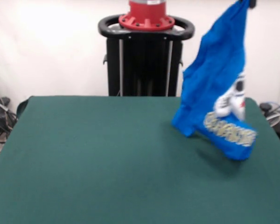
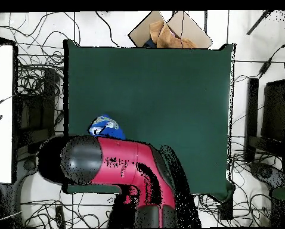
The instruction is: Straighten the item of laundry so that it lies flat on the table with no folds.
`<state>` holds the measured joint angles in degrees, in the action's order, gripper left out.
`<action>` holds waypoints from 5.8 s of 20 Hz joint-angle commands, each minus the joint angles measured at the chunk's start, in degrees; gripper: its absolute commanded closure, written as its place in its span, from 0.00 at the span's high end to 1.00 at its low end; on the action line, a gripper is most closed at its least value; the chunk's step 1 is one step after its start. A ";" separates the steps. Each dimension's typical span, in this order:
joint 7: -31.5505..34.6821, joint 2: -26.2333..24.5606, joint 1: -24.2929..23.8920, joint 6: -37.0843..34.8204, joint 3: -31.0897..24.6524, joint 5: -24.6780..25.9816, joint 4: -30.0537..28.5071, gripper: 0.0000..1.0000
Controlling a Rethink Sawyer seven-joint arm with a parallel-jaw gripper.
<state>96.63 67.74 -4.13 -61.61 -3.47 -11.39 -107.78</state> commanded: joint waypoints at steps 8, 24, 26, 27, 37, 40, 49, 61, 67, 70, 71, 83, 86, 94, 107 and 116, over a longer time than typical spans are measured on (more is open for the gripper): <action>24.58 -1.88 3.04 -18.10 -2.51 -0.88 18.15 0.00; 10.54 -8.19 2.23 7.08 -1.10 0.09 6.51 0.00; 6.71 -9.50 -0.15 13.34 -1.36 3.22 4.13 0.00; 5.10 -10.10 -1.41 16.32 -1.49 5.06 3.30 0.00; -13.62 -15.02 -29.04 40.63 -22.02 16.11 -10.81 0.00; -15.67 -15.75 -34.79 41.24 -25.62 22.06 -11.52 0.00; -21.74 -18.62 -44.27 35.20 -31.43 33.11 -11.23 0.00; -3.83 -20.98 -38.78 48.72 -22.38 35.38 -21.41 0.00; -8.39 -17.23 -43.16 46.45 -21.84 36.08 -23.98 0.00; -11.30 -16.43 -46.86 45.95 -20.62 38.83 -24.38 0.00; -12.02 -16.64 -47.99 45.49 -20.68 39.57 -24.36 0.00; -4.28 -28.06 -51.33 41.90 -12.55 42.00 -28.96 0.00; -3.48 -31.22 -48.27 40.65 -11.32 40.01 -28.89 0.00; 3.88 -37.82 -39.82 37.51 -9.47 27.16 -32.76 0.00; 0.40 -34.50 -40.18 50.59 -18.05 16.62 -29.88 1.00; 4.78 -12.88 -27.56 73.28 -12.98 16.46 -32.35 1.00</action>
<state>84.34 44.17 -37.40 8.11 -15.64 9.96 -142.76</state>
